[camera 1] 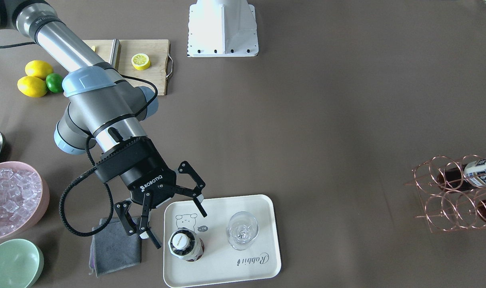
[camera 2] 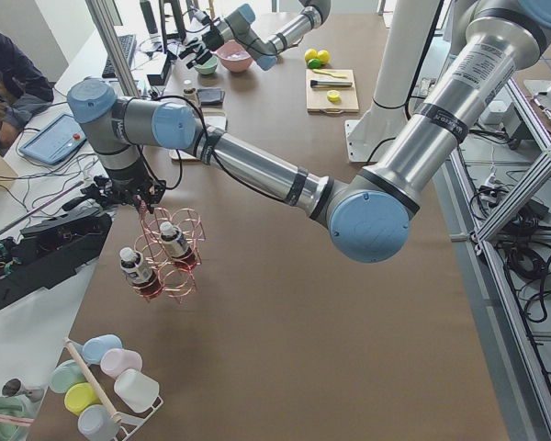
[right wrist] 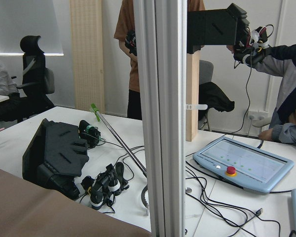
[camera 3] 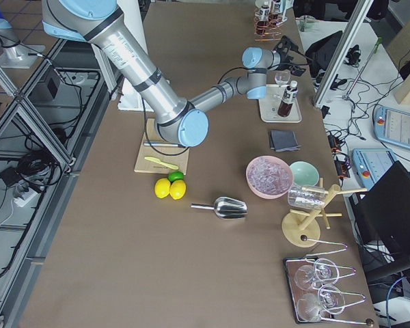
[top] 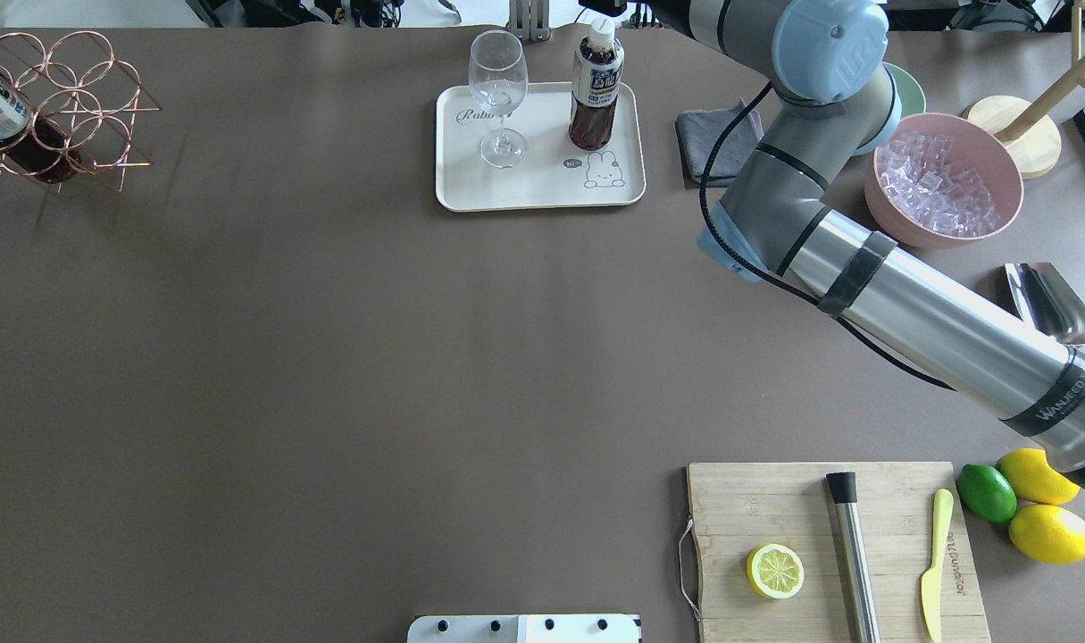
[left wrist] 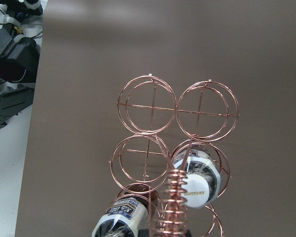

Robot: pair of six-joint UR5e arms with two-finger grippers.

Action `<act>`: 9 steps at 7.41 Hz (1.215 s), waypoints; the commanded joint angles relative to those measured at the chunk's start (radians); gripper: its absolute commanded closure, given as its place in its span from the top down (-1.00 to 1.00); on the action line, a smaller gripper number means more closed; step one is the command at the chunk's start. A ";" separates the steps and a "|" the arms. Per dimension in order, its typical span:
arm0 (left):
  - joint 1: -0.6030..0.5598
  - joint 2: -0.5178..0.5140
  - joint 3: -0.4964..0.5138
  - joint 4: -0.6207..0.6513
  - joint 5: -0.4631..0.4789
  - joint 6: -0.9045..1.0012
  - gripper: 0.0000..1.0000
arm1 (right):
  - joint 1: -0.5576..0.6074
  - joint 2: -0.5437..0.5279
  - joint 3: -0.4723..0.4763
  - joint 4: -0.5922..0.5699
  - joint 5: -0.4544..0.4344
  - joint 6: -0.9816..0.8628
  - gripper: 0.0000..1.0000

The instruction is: Take tea from basket to plate

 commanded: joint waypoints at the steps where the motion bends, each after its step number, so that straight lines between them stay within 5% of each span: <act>1: 0.005 0.001 0.070 -0.082 0.017 0.002 -1.00 | 0.053 -0.059 0.220 -0.423 0.013 0.020 1.00; 3: 0.005 0.003 0.080 -0.096 0.017 0.002 -1.00 | 0.139 -0.059 0.419 -0.927 0.097 0.003 1.00; 5: 0.008 0.007 0.081 -0.104 0.018 0.001 -1.00 | 0.240 -0.101 0.580 -1.298 0.171 -0.005 1.00; 6: 0.013 0.014 0.083 -0.125 0.024 -0.004 -1.00 | 0.340 -0.140 0.590 -1.384 0.285 -0.079 1.00; 9: 0.025 0.020 0.083 -0.132 0.061 -0.008 -1.00 | 0.559 -0.443 0.592 -1.382 0.667 -0.345 1.00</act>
